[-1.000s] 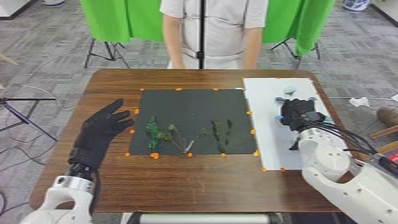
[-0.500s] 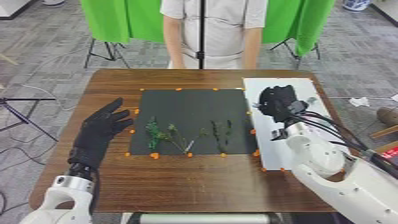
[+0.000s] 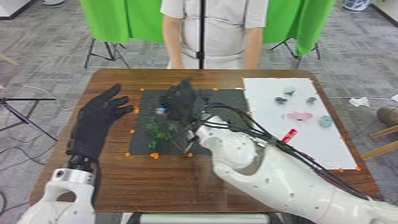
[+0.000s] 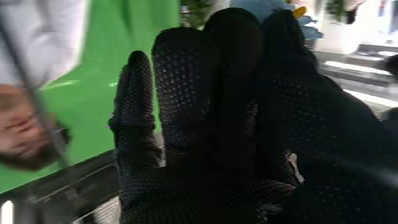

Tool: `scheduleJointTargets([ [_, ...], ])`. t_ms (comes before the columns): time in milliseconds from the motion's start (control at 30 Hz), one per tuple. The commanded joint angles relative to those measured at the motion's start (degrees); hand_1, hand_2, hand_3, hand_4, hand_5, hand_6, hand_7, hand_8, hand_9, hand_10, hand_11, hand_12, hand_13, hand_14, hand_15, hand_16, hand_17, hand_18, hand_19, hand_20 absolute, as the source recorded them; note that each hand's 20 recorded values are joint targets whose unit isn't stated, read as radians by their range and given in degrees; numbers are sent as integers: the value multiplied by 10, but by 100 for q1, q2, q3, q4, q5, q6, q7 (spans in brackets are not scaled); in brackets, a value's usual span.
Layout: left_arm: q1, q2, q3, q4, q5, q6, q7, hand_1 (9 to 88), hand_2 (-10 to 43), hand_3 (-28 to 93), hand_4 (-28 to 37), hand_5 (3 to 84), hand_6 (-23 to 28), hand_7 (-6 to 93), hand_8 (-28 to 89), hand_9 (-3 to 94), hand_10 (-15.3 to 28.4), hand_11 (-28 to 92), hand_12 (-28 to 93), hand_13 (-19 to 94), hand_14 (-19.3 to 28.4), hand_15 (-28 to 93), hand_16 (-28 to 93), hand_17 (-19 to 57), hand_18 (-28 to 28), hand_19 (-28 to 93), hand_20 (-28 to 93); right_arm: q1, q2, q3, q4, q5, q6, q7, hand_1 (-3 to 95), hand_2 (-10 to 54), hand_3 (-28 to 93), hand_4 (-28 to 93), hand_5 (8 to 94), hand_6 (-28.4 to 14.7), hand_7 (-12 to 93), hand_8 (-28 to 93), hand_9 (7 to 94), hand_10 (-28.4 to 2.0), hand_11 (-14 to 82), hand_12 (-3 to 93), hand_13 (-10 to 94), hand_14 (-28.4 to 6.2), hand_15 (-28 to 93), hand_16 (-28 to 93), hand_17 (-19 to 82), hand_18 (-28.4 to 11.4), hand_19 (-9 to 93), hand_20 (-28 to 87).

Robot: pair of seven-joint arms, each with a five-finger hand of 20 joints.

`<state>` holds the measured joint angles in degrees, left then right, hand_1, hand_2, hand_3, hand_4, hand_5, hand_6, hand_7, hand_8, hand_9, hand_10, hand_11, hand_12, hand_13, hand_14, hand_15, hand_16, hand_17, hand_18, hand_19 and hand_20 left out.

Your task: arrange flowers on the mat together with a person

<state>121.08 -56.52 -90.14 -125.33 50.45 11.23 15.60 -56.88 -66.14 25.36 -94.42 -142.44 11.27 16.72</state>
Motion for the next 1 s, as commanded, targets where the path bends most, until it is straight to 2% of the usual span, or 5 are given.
scheduleJointTargets([
  [33,-750,25,250,174,4,-200,-315,252,41,798,-252,375,66,113,-86,374,187,234,101,283,276,490,-73,-81,257,511,187,176,-655,-642,275,-256,-274,204,555,-95,646,-283,817,56,255,7,852,-57,296,405,766,-50,602,241,243,-195,718,306],
  [400,-1019,16,336,288,33,-421,-512,255,43,793,-250,376,66,108,-83,375,181,224,103,285,273,482,-71,-77,258,507,189,572,-824,-946,514,-635,-547,289,537,-95,646,-283,797,55,252,-6,818,-66,362,381,733,-58,640,241,206,-189,707,304],
  [600,-680,251,365,185,-103,-337,-77,256,44,791,-248,376,66,107,-82,376,180,225,105,284,273,482,-70,-77,258,506,189,1197,-622,-2015,362,-210,-295,1020,517,-95,637,-283,747,56,236,-32,779,-74,400,353,707,-63,654,229,188,-191,704,303],
  [733,-847,297,486,243,-202,-371,41,256,45,791,-247,377,68,109,-82,376,181,225,106,283,273,481,-69,-77,257,506,189,1345,-626,-2180,407,-138,-264,1131,513,-95,642,-283,740,56,233,-33,768,-71,395,355,698,-63,656,227,182,-190,702,303],
  [1000,-1310,-10,500,401,-83,-507,-436,257,45,790,-245,377,68,109,-82,377,182,227,106,284,272,481,-69,-77,258,507,190,666,-879,-1031,591,-707,-770,465,503,-95,626,-283,733,53,231,-34,757,-78,419,331,688,-67,661,218,178,-191,701,308],
])
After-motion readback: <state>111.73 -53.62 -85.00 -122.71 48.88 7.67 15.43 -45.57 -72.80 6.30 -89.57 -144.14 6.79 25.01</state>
